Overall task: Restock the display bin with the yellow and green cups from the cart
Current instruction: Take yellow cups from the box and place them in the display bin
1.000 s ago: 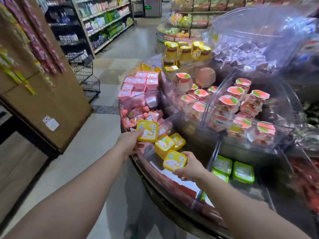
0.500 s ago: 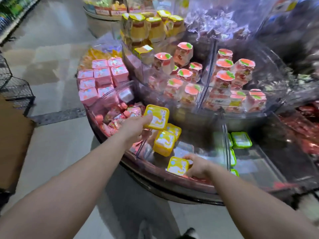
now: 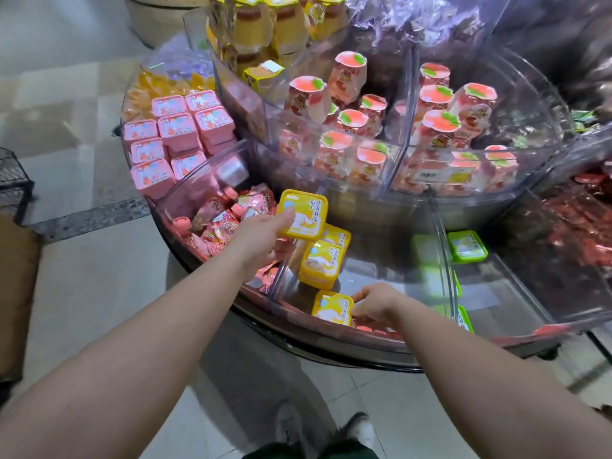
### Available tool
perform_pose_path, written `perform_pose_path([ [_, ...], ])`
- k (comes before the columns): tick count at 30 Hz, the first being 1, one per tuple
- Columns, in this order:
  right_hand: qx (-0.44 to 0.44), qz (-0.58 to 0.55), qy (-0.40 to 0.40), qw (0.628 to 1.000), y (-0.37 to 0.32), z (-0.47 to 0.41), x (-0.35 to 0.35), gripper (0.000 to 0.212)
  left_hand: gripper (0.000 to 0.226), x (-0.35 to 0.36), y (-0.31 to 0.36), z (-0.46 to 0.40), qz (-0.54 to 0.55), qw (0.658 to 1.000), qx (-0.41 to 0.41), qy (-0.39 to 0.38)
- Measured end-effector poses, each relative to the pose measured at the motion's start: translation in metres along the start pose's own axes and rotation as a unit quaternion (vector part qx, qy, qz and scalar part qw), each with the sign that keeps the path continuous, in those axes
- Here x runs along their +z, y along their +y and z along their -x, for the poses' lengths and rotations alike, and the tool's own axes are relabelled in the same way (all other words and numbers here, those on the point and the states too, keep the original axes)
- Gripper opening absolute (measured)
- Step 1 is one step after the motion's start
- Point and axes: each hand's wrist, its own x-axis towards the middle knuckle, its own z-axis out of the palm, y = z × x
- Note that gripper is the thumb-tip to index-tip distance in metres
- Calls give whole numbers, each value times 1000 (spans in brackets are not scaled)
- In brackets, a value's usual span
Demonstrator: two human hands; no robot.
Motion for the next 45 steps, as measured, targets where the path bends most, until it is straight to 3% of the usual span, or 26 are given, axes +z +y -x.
perform_pose_path([
  [6, 2, -105, -94, 990, -12, -8, 23, 16, 29, -3, -1, -4, -8, 1000, -4, -6],
  [10, -3, -142, -140, 980, -15, 1, 21, 29, 35, -4, -3, -6, -38, 999, -6, -23],
  [12, -12, -133, -108, 985, -17, 5, 15, 21, 41, -2, 0, -5, -56, 998, -1, -35],
  [14, -56, -144, -28, 988, -24, 10, 6, 13, 39, 4, 3, -2, -84, 996, 13, -36],
  [16, -113, -238, 16, 964, -38, 19, -5, 23, 35, 12, 6, 4, -118, 992, 35, -36],
  [19, -193, -316, -7, 929, -58, 38, -18, 37, 34, 26, 3, 8, -164, 984, 49, -45],
  [23, -256, -246, 13, 935, -63, 53, -22, 16, 34, 37, -3, 11, -197, 978, 45, -59],
  [25, -246, -227, 6, 942, -55, 53, -23, 19, 37, 33, -4, 10, -271, 958, 40, -83],
  [27, -225, -214, -12, 950, -44, 51, -23, 21, 48, 27, -2, 9, -386, 915, 72, -90],
  [30, -185, -160, -27, 969, -31, 46, -19, 17, 44, 18, 1, 3, -448, 875, 184, -2],
  [32, -154, -98, -25, 983, -25, 41, -12, 18, 32, 11, -1, -2, -477, 828, 291, 48],
  [34, -131, -36, -18, 991, -22, 33, -2, 19, 38, 5, -12, -11, -508, 779, 364, 50],
  [38, -88, 5, -11, 996, -18, 19, 19, 20, 57, 2, -42, -25, -556, 755, 346, 8],
  [45, -62, -3, -52, 997, -23, 3, 32, 23, 53, 1, -51, -27, -557, 747, 363, 12],
])
